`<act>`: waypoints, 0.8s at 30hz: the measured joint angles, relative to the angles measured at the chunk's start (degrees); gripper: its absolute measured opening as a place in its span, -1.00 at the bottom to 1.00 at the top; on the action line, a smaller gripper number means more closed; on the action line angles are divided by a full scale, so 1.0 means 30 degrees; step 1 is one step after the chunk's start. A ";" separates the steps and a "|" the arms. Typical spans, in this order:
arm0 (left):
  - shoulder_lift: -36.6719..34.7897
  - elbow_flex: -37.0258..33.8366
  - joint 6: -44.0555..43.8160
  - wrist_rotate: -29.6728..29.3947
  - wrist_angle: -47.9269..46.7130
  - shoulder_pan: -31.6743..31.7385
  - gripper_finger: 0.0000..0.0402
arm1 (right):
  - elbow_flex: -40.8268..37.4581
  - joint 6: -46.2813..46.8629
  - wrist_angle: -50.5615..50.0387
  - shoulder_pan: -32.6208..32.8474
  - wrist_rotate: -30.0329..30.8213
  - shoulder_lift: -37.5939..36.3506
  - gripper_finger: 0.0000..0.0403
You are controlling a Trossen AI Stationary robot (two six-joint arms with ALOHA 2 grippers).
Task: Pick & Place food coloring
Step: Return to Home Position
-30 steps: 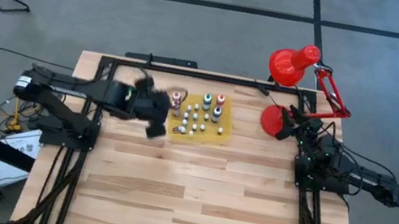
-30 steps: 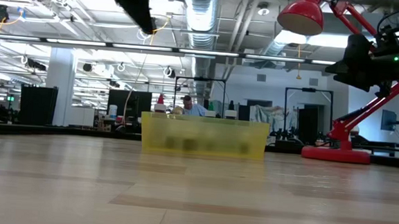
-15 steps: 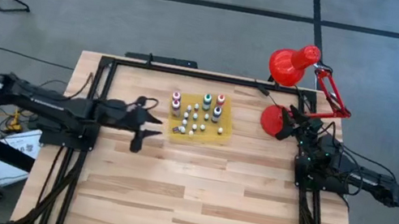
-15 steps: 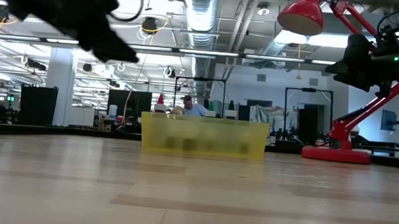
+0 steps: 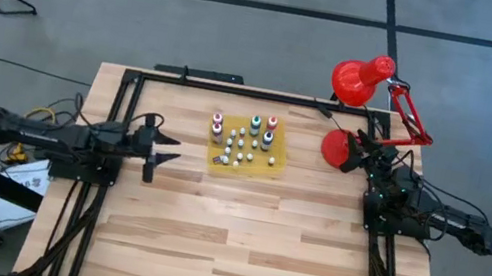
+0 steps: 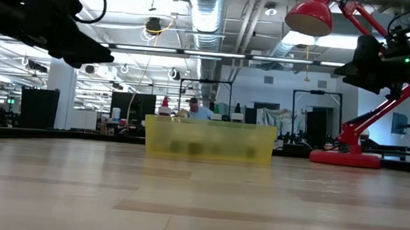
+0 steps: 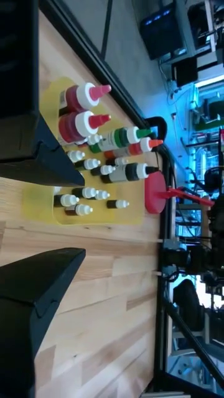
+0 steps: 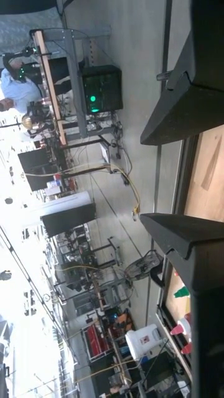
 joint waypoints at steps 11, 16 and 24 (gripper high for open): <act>-0.2538 -0.0020 0.0065 -0.0007 -0.2628 -0.0006 -0.18 | 0.0000 0.0002 0.0000 0.0000 0.0000 0.0000 -0.11; -0.2959 -0.0020 -0.0040 0.0000 -0.3812 -0.0006 -0.18 | 0.0000 0.0004 0.0000 0.0000 0.0000 0.0000 -0.10; -0.2981 -0.0020 0.0012 0.0000 -0.3674 -0.0006 -0.18 | 0.0000 0.0001 0.0000 0.0000 0.0000 0.0000 -0.09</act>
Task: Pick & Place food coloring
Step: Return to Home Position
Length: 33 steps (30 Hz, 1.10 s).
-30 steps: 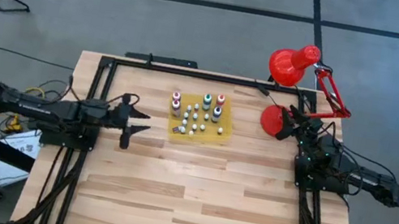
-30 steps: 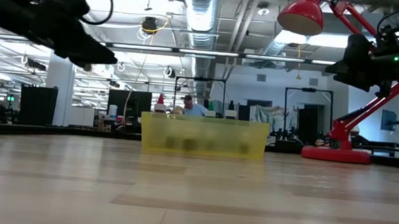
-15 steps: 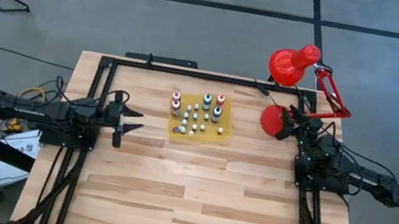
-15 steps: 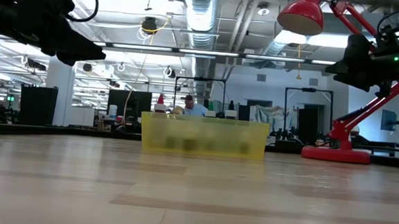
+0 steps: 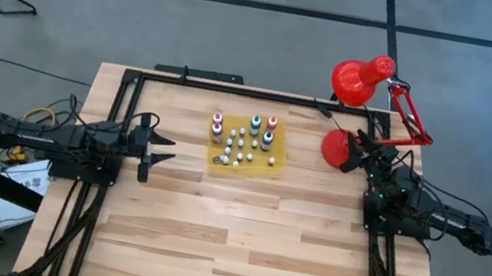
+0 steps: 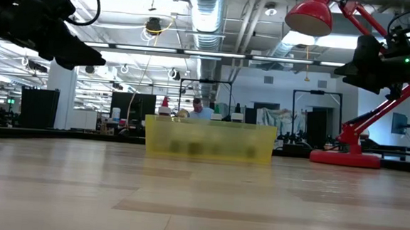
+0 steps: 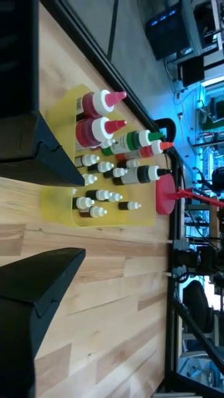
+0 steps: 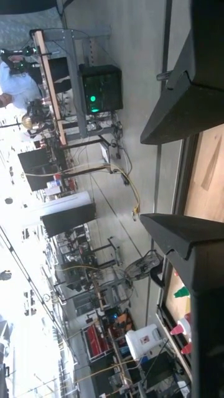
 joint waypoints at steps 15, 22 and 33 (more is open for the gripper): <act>-0.3724 0.0000 0.0009 -0.0022 -0.3206 0.0000 -0.18 | 0.0000 0.0003 0.0000 0.0003 0.0000 0.0000 -0.10; -0.3998 0.0022 0.0066 -0.0150 -0.3466 -0.0006 -0.18 | 0.0000 0.0000 0.0000 0.0004 -0.0004 0.0003 -0.10; -0.3985 0.0007 0.0082 -0.0211 -0.4603 0.0000 -0.18 | 0.0000 0.0001 0.0000 0.0007 -0.0003 0.0007 -0.08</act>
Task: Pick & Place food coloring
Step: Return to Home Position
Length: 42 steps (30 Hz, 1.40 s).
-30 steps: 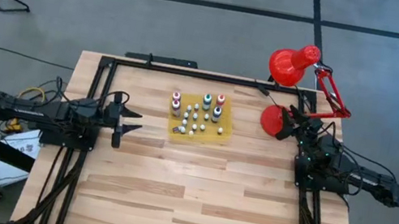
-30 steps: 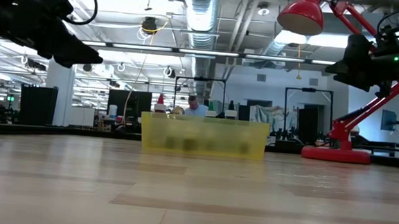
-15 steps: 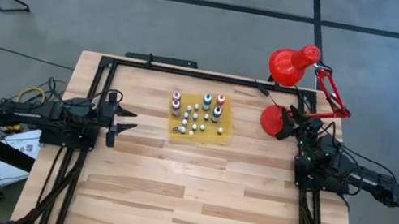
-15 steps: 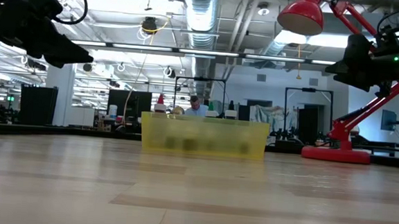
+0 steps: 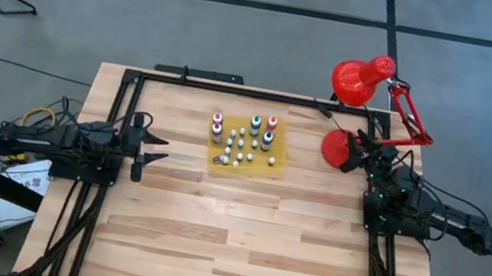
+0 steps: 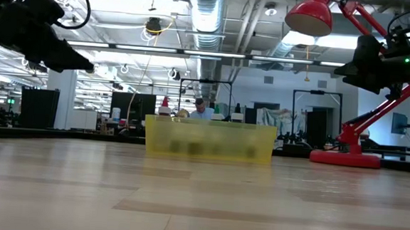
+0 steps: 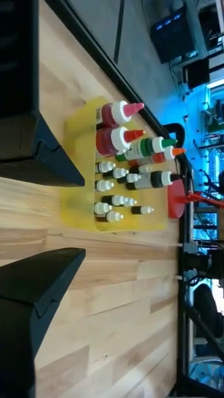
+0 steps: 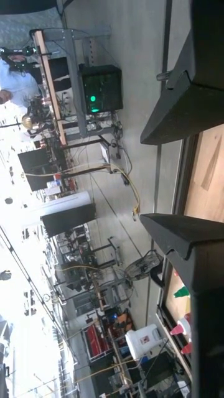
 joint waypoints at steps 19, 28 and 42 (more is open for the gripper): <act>0.0568 -0.0262 0.0000 0.0146 -0.0452 -0.0007 -0.18 | 0.0001 0.0001 0.0000 0.0000 0.0003 0.0000 -0.09; 0.0568 -0.0299 -0.0007 0.0146 -0.0506 -0.0007 -0.18 | 0.0003 -0.0003 0.0000 0.0000 0.0003 0.0000 -0.10; 0.0568 -0.0321 -0.0007 0.0146 -0.0561 -0.0007 -0.18 | 0.0000 0.0002 0.0000 0.0000 0.0003 0.0000 -0.10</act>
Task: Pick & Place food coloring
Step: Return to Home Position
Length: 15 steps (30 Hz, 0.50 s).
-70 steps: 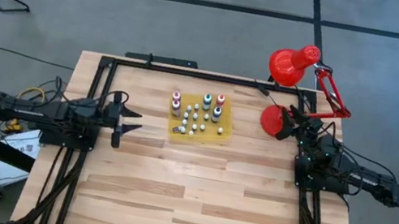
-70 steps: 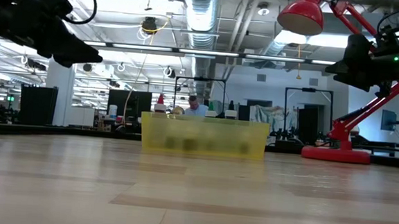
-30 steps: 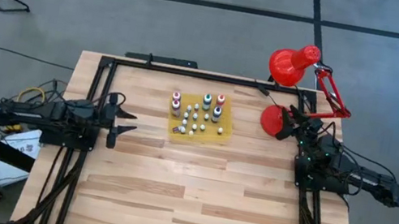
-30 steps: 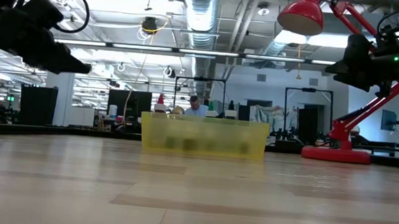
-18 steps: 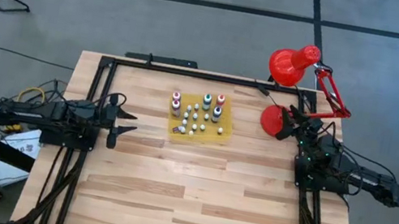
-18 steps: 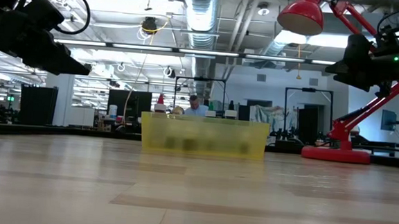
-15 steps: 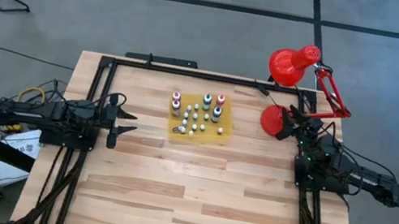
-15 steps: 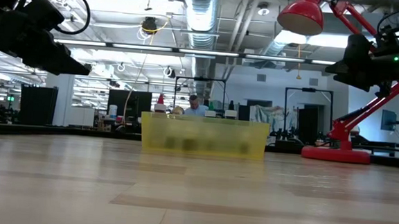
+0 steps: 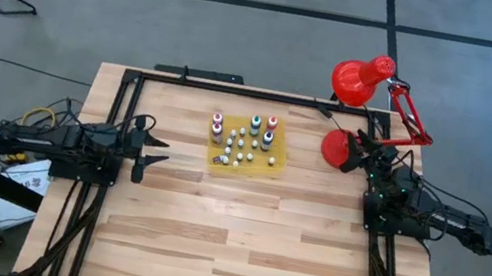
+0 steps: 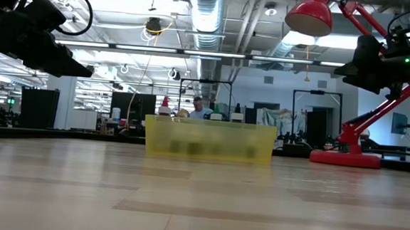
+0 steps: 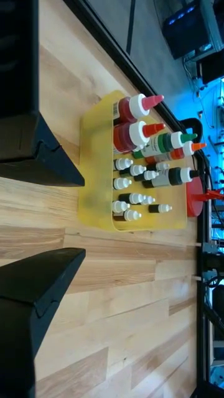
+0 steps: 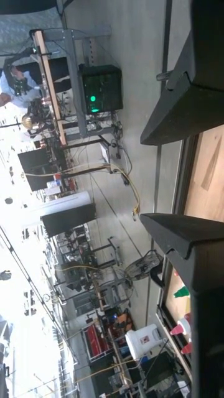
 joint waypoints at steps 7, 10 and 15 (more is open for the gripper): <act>0.0332 -0.0015 -0.0005 -0.0085 0.0000 -0.0439 -0.18 | 0.0000 -0.0007 0.0000 0.0000 0.0000 0.0000 -0.08; 0.0357 -0.0015 -0.0002 -0.0095 0.0000 -0.0459 -0.18 | 0.0002 -0.0002 0.0000 -0.0006 -0.0002 0.0000 -0.08; 0.0350 -0.0015 -0.0007 -0.0095 0.0004 -0.0459 -0.18 | 0.0007 -0.0003 0.0000 -0.0003 0.0000 0.0000 -0.10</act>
